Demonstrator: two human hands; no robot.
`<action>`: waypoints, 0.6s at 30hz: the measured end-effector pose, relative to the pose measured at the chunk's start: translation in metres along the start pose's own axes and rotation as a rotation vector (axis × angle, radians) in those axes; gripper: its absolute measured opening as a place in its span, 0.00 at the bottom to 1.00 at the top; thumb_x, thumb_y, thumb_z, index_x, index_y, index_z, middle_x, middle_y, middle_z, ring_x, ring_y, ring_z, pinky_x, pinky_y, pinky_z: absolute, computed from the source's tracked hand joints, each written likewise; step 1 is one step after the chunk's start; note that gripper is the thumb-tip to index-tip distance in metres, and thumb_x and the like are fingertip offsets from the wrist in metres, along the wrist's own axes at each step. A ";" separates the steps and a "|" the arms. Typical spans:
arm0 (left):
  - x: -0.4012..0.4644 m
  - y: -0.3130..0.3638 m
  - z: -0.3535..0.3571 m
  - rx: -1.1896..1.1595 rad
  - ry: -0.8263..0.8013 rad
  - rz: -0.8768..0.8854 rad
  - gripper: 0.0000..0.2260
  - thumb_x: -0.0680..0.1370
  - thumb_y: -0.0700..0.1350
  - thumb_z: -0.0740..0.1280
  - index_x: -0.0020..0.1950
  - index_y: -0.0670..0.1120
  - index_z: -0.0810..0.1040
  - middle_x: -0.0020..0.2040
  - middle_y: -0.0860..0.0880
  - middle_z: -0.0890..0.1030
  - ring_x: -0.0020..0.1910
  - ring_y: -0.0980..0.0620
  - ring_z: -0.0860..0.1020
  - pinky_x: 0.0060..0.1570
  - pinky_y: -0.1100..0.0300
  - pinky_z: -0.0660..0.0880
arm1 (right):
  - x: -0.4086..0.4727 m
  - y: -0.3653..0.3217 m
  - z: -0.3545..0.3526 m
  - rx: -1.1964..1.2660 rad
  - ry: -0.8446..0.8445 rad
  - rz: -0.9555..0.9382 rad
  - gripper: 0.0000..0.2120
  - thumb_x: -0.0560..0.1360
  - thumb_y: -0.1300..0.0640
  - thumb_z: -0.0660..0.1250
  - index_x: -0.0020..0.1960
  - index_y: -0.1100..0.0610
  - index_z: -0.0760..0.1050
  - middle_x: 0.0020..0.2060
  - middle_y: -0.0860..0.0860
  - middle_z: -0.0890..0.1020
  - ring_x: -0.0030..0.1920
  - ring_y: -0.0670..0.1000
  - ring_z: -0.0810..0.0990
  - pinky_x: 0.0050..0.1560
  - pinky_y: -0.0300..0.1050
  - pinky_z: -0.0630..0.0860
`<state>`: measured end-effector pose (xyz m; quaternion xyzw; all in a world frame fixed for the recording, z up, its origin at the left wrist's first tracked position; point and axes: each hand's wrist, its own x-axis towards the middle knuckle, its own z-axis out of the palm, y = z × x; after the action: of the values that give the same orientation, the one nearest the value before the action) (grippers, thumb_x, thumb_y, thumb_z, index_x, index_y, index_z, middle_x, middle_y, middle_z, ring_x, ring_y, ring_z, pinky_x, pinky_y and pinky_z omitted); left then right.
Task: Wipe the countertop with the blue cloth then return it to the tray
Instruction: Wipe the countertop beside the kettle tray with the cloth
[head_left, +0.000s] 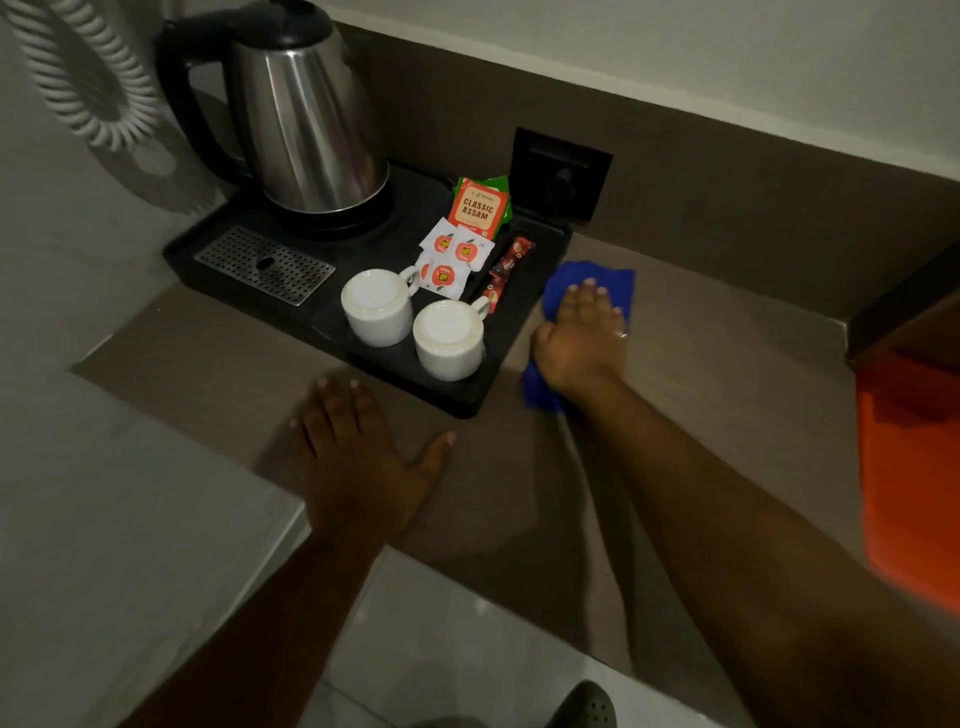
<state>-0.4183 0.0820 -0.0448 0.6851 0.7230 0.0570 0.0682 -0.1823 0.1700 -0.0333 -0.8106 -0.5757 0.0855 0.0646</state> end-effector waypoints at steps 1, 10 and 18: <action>-0.001 0.000 -0.001 -0.003 0.008 0.009 0.53 0.68 0.76 0.49 0.78 0.36 0.56 0.77 0.30 0.58 0.77 0.30 0.57 0.75 0.36 0.53 | -0.016 -0.002 0.004 0.009 -0.017 -0.084 0.31 0.79 0.47 0.49 0.77 0.60 0.47 0.78 0.58 0.50 0.78 0.58 0.48 0.76 0.55 0.45; -0.002 0.000 -0.009 -0.011 -0.043 0.016 0.52 0.71 0.76 0.53 0.78 0.37 0.53 0.79 0.31 0.54 0.78 0.31 0.52 0.76 0.37 0.51 | -0.103 0.152 -0.030 -0.033 -0.063 -0.205 0.29 0.80 0.45 0.50 0.78 0.55 0.51 0.78 0.54 0.53 0.78 0.54 0.51 0.75 0.50 0.44; -0.001 -0.003 -0.006 -0.085 -0.042 0.031 0.52 0.70 0.76 0.56 0.78 0.36 0.52 0.79 0.31 0.51 0.79 0.31 0.49 0.76 0.35 0.46 | -0.170 0.094 -0.019 0.094 0.094 0.632 0.30 0.80 0.51 0.50 0.77 0.64 0.47 0.78 0.62 0.50 0.77 0.61 0.47 0.76 0.58 0.46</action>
<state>-0.4227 0.0807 -0.0392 0.6938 0.7075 0.0744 0.1117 -0.1467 -0.0210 -0.0232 -0.9484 -0.2874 0.0904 0.0988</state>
